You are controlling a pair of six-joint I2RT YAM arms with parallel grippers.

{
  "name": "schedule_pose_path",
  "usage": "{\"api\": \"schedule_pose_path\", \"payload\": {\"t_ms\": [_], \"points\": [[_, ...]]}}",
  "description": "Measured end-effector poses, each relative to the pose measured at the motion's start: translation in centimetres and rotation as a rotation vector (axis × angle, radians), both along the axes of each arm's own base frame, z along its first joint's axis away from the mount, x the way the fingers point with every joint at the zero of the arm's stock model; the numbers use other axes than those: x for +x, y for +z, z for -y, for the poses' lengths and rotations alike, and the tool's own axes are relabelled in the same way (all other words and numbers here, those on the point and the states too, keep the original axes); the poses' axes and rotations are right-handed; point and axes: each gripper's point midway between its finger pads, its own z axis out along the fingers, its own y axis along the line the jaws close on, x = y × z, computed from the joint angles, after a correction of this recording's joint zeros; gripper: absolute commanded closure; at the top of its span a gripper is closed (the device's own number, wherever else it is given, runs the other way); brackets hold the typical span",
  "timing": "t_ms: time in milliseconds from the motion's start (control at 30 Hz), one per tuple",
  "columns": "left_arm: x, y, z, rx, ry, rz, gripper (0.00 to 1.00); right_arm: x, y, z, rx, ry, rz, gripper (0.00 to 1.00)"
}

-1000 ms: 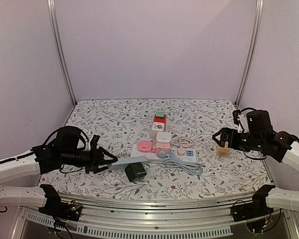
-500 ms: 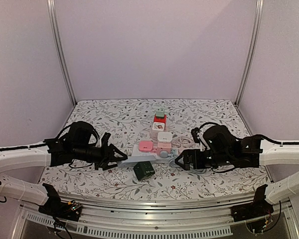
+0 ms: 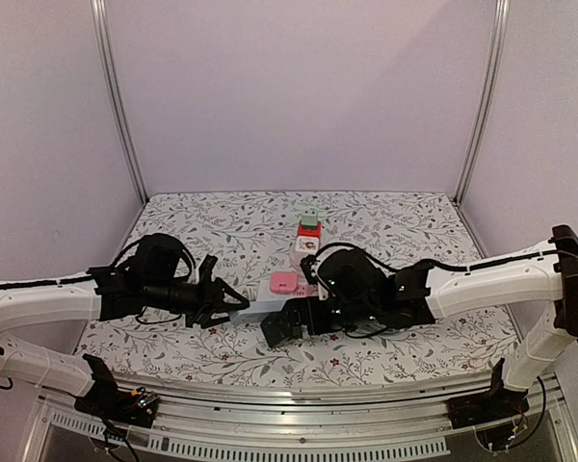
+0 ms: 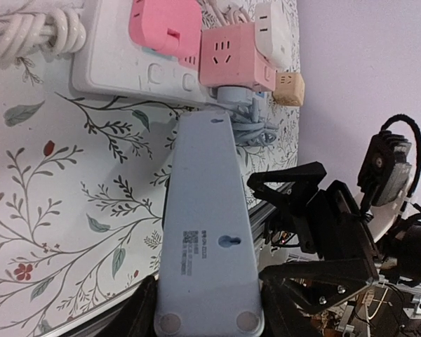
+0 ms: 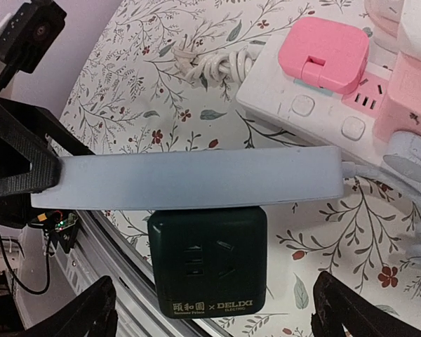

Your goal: Pull the plug off the socket

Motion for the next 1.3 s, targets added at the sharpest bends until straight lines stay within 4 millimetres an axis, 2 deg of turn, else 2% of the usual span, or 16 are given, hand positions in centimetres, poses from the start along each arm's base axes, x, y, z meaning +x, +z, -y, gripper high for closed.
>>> {"api": "schedule_pose_path", "payload": {"t_ms": [333,500,600,767,833,900,1000,1067,1167,1300], "points": [[-0.1,0.2,0.1,-0.002,-0.016,0.020,1.00,-1.0,-2.7,-1.6,-0.040,0.053,-0.023,0.21],[-0.2,0.3,0.1,-0.004,-0.020,0.019,1.00,-0.9,-3.1,-2.2,-0.044,0.063,-0.028,0.31],[-0.2,0.2,0.1,-0.005,-0.024,0.017,1.00,-1.0,-3.1,-2.7,-0.044,0.085,-0.031,0.42],[-0.3,-0.2,0.2,0.008,-0.040,0.021,0.99,-1.0,-3.8,-2.7,-0.069,0.097,-0.034,0.69],[-0.3,-0.2,0.2,0.007,-0.044,0.024,0.89,-1.0,-3.7,-2.6,-0.075,0.099,-0.032,0.78],[-0.3,-0.2,0.2,0.007,-0.048,0.027,0.70,-1.0,-3.7,-2.6,-0.083,0.103,-0.030,0.82],[-0.4,-0.1,0.2,0.008,-0.059,0.035,0.34,-1.0,-3.7,-2.4,-0.099,0.108,-0.026,0.82],[-0.6,-0.1,0.3,0.010,-0.077,0.048,0.18,-1.0,-3.7,-2.3,-0.110,0.112,-0.019,0.82],[-0.8,0.5,0.6,0.001,-0.116,0.085,0.11,-1.2,-4.1,-1.8,-0.142,0.126,-0.012,0.82],[-0.8,1.7,0.4,0.011,-0.142,0.175,0.06,-1.5,-3.3,-1.3,-0.150,0.141,0.000,0.82]]}}
